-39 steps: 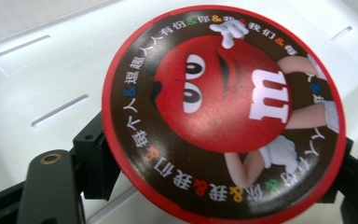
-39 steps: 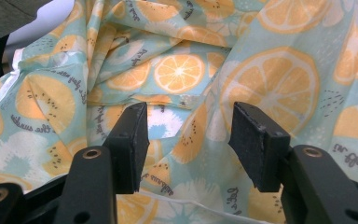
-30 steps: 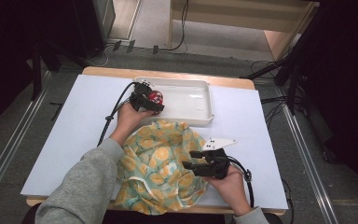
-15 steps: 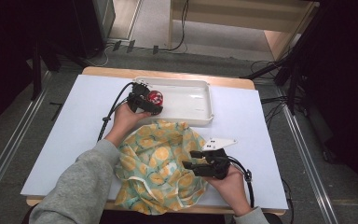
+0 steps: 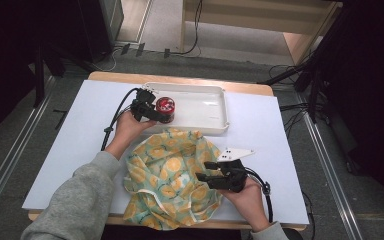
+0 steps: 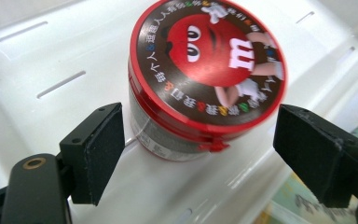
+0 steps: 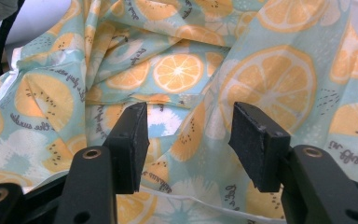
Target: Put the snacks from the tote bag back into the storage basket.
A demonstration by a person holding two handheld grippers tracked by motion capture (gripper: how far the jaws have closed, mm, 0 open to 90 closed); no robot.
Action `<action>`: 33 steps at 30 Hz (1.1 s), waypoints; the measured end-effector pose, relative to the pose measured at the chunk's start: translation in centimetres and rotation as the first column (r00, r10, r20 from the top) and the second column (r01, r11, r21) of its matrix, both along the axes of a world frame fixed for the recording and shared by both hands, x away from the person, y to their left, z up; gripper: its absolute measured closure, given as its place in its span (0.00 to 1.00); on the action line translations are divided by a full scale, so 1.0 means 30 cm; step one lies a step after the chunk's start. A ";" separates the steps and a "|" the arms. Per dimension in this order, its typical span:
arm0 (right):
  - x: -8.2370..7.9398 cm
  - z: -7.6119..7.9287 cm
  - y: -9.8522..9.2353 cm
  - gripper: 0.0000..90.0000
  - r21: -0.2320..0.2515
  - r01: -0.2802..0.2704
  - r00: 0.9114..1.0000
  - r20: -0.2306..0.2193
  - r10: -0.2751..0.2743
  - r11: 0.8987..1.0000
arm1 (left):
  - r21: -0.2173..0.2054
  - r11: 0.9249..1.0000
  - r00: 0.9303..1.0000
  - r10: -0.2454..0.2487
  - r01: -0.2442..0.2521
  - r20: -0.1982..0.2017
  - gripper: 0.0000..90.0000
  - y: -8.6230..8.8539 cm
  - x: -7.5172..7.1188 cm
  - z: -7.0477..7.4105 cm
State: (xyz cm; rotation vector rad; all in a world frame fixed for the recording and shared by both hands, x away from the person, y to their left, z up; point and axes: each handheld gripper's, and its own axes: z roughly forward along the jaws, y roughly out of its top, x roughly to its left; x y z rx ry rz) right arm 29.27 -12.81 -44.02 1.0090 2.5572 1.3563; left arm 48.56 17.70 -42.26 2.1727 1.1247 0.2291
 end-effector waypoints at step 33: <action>-0.003 0.001 0.006 0.54 -0.008 -0.003 1.000 0.005 0.003 1.000 | -0.105 0.994 1.000 -0.026 0.028 0.017 0.54 0.004 -0.095 0.116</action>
